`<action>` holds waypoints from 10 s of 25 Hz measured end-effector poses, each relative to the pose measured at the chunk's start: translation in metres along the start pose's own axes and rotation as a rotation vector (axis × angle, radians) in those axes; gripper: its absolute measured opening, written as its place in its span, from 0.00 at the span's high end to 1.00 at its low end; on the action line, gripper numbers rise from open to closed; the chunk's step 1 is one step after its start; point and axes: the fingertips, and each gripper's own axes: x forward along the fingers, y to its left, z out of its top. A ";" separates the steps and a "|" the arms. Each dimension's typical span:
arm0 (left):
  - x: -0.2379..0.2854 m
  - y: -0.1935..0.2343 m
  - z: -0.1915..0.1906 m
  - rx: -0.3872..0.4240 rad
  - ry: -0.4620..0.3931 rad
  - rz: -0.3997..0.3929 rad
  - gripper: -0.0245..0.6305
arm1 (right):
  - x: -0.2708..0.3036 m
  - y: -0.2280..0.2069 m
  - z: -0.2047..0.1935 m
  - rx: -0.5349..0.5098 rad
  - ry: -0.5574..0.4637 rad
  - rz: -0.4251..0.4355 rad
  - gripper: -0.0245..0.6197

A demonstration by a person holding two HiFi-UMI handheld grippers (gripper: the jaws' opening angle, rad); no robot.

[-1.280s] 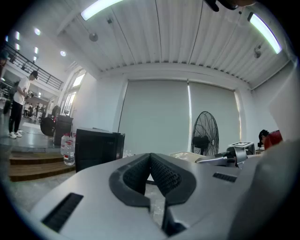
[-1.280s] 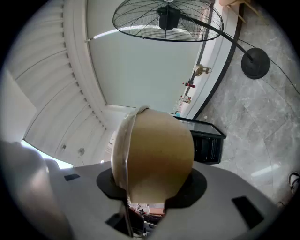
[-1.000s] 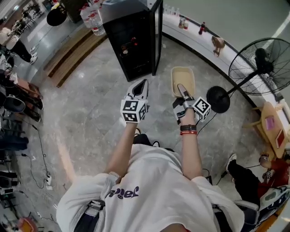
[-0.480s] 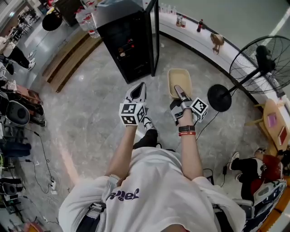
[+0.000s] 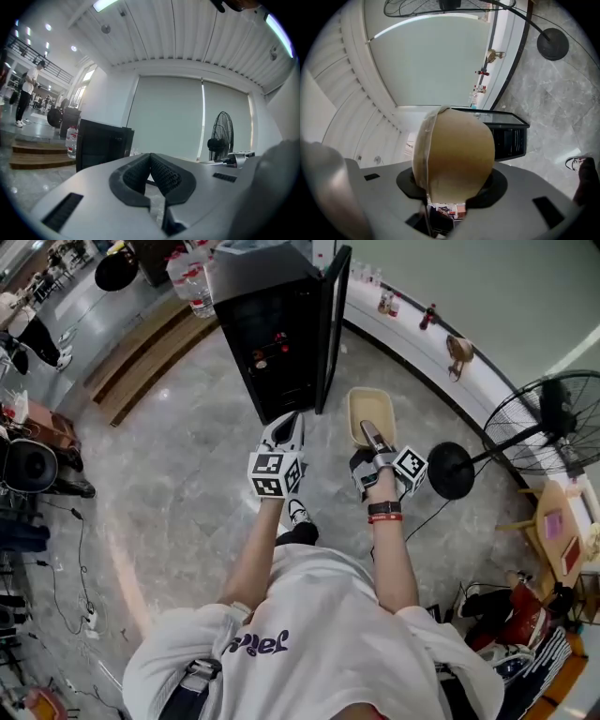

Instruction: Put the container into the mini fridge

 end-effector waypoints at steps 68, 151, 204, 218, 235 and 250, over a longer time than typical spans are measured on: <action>0.238 0.339 -0.060 -0.064 0.126 0.273 0.93 | 0.476 -0.136 -0.043 -0.094 0.479 -0.117 0.65; 0.265 0.433 -0.190 -0.265 0.231 0.319 0.93 | 0.769 -0.245 -0.017 -0.187 0.278 -0.269 0.34; 0.259 0.415 -0.200 -0.335 0.253 0.314 0.93 | 0.634 -0.257 0.007 -0.985 0.438 -0.162 0.40; 0.244 0.378 -0.122 -0.268 0.215 0.264 0.93 | 0.541 -0.136 -0.013 -1.178 0.493 -0.116 0.72; 0.156 0.309 -0.021 -0.110 0.158 0.249 0.93 | 0.408 -0.019 -0.032 -1.244 0.454 -0.095 0.88; 0.113 0.263 0.028 0.052 0.068 0.247 0.93 | 0.339 0.027 -0.048 -1.246 0.349 -0.071 0.91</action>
